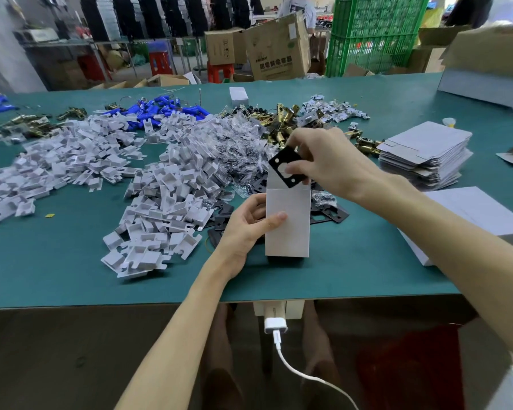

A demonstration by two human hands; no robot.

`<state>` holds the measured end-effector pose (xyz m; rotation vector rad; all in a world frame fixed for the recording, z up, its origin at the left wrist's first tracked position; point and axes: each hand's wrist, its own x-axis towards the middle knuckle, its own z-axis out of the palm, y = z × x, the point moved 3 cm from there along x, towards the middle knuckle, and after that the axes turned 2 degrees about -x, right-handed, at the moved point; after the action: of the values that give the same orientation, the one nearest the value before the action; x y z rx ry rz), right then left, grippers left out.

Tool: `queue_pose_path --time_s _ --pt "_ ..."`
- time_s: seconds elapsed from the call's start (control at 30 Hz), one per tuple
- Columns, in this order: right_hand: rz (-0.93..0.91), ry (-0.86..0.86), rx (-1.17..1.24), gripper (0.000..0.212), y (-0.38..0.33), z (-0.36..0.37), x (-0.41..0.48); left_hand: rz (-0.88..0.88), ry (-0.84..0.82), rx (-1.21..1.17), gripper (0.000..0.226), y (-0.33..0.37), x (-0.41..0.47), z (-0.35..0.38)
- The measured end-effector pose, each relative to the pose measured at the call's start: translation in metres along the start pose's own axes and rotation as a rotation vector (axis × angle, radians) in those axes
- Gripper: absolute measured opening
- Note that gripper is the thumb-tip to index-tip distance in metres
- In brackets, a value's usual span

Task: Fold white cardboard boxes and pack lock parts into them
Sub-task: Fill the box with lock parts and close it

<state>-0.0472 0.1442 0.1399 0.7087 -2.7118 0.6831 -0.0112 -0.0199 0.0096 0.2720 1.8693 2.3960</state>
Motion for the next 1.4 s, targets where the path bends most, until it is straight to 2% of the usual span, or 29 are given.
queue_pose_path --time_s 0.37,0.57,0.97,1.4 --pt "-0.031 -0.293 -0.205 0.021 -0.008 0.022 0.001 -0.002 0.004 -0.006 0.04 0.0 0.0 0.0" --pt "0.032 -0.285 -0.237 0.023 -0.005 0.034 0.0 0.005 -0.002 0.006 0.038 -0.001 0.0 0.0" --pt "0.001 -0.267 -0.251 0.038 -0.008 0.036 -0.002 0.015 0.0 0.027 0.036 -0.003 0.002 -0.001" --pt "0.033 -0.341 -0.282 0.051 -0.011 0.032 0.0 0.008 0.002 0.033 0.035 -0.002 0.001 -0.001"
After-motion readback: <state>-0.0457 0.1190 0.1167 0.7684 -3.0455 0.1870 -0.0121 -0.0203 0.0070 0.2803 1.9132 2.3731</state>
